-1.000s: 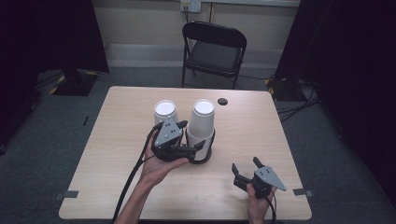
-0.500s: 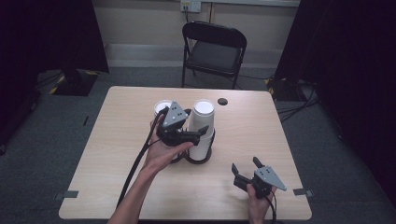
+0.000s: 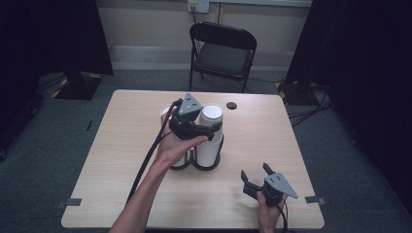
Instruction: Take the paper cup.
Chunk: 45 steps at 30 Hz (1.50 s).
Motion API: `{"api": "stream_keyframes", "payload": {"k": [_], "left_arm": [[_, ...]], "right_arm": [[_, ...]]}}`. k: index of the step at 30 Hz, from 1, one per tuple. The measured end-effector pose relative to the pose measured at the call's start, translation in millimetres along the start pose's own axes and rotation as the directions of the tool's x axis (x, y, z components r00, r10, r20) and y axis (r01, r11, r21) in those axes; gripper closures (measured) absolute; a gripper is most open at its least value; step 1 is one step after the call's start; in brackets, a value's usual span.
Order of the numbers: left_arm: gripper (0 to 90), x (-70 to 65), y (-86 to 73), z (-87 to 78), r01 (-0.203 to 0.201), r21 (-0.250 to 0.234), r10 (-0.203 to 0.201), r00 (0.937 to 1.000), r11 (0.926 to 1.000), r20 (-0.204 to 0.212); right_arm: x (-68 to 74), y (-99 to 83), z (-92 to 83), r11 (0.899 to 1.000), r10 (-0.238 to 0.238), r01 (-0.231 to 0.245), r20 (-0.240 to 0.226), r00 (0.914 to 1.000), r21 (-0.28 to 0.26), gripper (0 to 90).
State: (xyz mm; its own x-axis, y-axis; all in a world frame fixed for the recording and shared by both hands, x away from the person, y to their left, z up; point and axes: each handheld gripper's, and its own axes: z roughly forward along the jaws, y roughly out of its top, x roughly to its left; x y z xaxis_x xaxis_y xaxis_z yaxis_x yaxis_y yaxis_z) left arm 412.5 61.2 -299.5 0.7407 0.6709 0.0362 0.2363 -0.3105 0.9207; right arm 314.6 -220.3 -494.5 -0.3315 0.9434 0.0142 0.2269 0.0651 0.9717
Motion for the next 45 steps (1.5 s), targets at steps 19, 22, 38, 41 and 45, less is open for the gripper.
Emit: {"api": "stream_keyframes", "payload": {"k": [19,22,38,41,45], "left_arm": [[17.6,7.1,2.6,37.3,-0.023,0.131,0.025,0.9996,0.9911,-0.015],[17.1,6.5,-1.2,43.1,-0.027,0.163,0.029,0.9995,0.9863,-0.010],[17.1,3.5,-6.9,49.5,-0.041,0.201,0.048,0.9984,0.9788,-0.029],[17.5,4.9,-6.3,48.7,-0.021,0.203,0.025,0.9995,0.9789,-0.021],[18.7,6.8,-5.1,48.1,-0.005,0.206,0.009,0.9998,0.9786,-0.018]], "right_arm": [[0.7,0.2,0.6,1.000,-0.006,0.006,-0.007,1.0000,0.006,13.1],[-0.2,0.1,0.2,1.000,0.002,-0.002,-0.005,1.0000,0.001,13.1],[0.8,0.1,0.6,1.000,-0.006,0.006,-0.008,1.0000,0.002,13.2],[0.8,0.1,0.5,1.000,-0.007,0.007,-0.007,1.0000,0.002,13.2],[1.0,0.1,0.5,1.000,-0.008,0.008,-0.005,1.0000,0.003,13.2]]}}
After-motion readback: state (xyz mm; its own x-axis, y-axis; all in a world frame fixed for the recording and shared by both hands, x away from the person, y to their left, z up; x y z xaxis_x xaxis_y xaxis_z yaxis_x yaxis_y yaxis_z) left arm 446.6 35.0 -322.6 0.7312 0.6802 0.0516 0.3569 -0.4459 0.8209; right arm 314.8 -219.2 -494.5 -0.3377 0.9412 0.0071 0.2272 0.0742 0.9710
